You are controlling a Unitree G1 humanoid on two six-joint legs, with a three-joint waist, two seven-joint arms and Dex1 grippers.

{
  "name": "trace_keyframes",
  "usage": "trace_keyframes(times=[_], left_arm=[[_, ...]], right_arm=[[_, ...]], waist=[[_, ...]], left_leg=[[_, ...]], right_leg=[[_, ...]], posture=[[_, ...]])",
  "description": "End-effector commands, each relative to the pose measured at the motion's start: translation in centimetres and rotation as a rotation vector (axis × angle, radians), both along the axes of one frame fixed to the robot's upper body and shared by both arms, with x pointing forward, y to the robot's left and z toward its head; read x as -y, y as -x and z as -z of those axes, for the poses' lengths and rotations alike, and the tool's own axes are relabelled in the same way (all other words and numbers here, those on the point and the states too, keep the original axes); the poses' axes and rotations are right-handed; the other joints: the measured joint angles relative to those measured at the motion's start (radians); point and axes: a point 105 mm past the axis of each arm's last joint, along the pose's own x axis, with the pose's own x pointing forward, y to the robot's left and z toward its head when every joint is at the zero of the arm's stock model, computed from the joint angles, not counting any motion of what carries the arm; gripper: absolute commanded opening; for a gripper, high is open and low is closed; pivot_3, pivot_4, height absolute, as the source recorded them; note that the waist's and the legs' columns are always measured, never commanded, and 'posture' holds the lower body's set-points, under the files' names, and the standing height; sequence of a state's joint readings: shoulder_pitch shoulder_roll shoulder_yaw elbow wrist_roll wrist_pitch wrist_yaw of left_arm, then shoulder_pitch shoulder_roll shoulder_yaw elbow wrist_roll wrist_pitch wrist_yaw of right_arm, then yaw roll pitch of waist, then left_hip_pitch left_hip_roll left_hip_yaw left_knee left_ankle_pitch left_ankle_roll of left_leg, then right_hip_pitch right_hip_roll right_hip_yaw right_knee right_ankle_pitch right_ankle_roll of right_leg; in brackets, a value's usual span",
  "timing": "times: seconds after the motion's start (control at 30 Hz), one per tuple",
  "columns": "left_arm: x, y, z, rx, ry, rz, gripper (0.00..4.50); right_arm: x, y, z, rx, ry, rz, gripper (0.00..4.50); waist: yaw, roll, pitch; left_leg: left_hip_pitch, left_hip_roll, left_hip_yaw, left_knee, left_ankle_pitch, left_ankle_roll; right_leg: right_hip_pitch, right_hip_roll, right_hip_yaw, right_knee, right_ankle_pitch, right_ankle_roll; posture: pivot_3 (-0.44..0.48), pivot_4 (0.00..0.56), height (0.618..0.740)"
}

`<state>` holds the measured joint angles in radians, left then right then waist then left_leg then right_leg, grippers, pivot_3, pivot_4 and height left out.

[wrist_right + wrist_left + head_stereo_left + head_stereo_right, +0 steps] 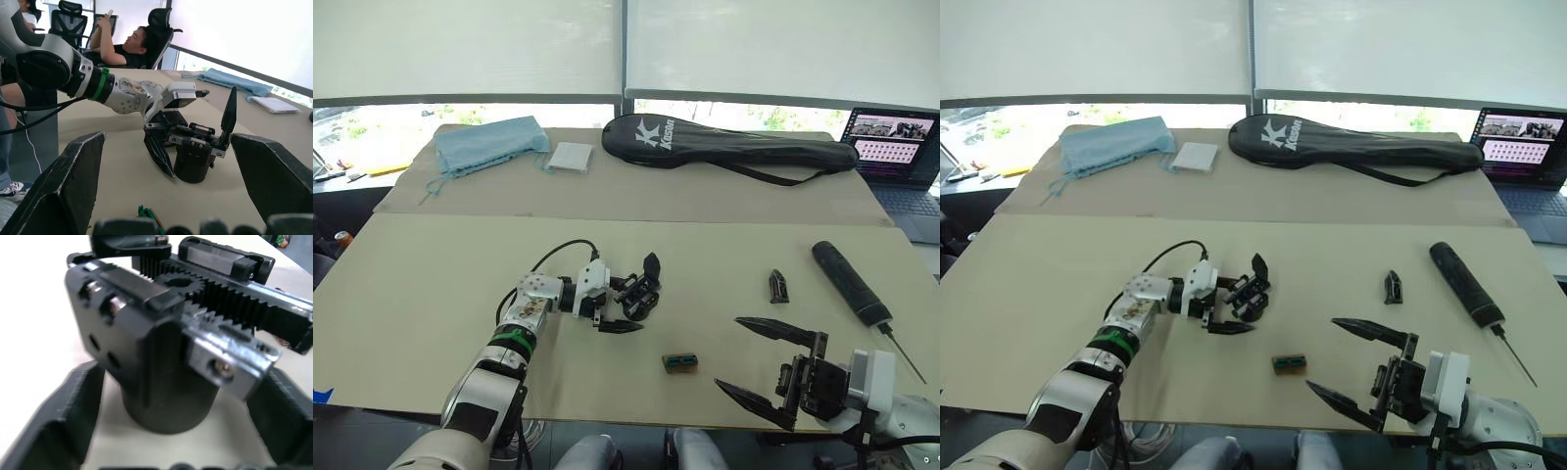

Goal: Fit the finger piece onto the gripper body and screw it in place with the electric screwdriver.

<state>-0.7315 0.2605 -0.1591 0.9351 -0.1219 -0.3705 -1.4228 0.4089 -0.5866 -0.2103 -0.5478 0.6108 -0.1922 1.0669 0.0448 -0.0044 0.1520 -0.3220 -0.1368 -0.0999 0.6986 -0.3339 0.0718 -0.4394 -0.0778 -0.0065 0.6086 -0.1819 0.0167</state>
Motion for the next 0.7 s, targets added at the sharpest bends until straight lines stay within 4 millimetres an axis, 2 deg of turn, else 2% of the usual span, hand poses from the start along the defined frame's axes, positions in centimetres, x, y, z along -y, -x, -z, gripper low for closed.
trace_keyframes(times=[0.03,0.2,0.3,0.47,0.7], left_arm=[[0.2,0.4,0.7,-0.013,0.003,0.0,2.36],[0.0,1.2,-1.6,0.034,0.143,-0.047,2.33],[0.3,1.5,-3.3,0.051,0.245,-0.178,2.33],[1.2,2.1,-3.5,0.078,0.259,-0.41,2.33],[3.7,3.2,-2.3,0.05,0.24,-0.54,2.33]], right_arm=[[-0.5,0.5,-1.0,0.047,0.008,-0.025,4.5],[-0.4,0.8,-0.8,0.042,0.008,-0.014,4.5],[-0.4,1.0,-0.9,0.043,0.002,-0.005,4.5],[-0.5,1.3,-1.0,0.041,-0.003,0.014,4.5],[-0.4,1.5,-1.1,0.014,0.008,-0.009,4.5]], waist=[[0.0,0.0,0.0],[-0.007,0.0,0.0],[-0.007,0.0,0.0],[-0.002,-0.001,0.001],[0.0,-0.001,0.001]], left_leg=[[0.0,0.0,0.0,0.0,0.0,0.0],[0.0,0.0,0.0,0.0,0.0,0.0],[0.0,0.001,0.0,-0.001,0.0,0.0],[-0.001,0.001,0.0,0.0,0.0,0.0],[0.0,0.001,0.0,-0.001,0.0,0.0]], right_leg=[[0.0,0.0,0.0,0.0,0.0,0.0],[-0.001,0.0,0.002,0.0,0.0,0.0],[-0.002,0.0,0.003,0.0,0.0,0.0],[-0.002,0.001,0.005,0.0,0.0,0.0],[-0.001,0.001,0.005,0.0,-0.001,0.001]], posture=[[0.0,0.15,0.74],[0.0,0.15,0.74],[0.0,0.15,0.74],[0.0,0.15,0.74],[0.0,0.15,0.74]])
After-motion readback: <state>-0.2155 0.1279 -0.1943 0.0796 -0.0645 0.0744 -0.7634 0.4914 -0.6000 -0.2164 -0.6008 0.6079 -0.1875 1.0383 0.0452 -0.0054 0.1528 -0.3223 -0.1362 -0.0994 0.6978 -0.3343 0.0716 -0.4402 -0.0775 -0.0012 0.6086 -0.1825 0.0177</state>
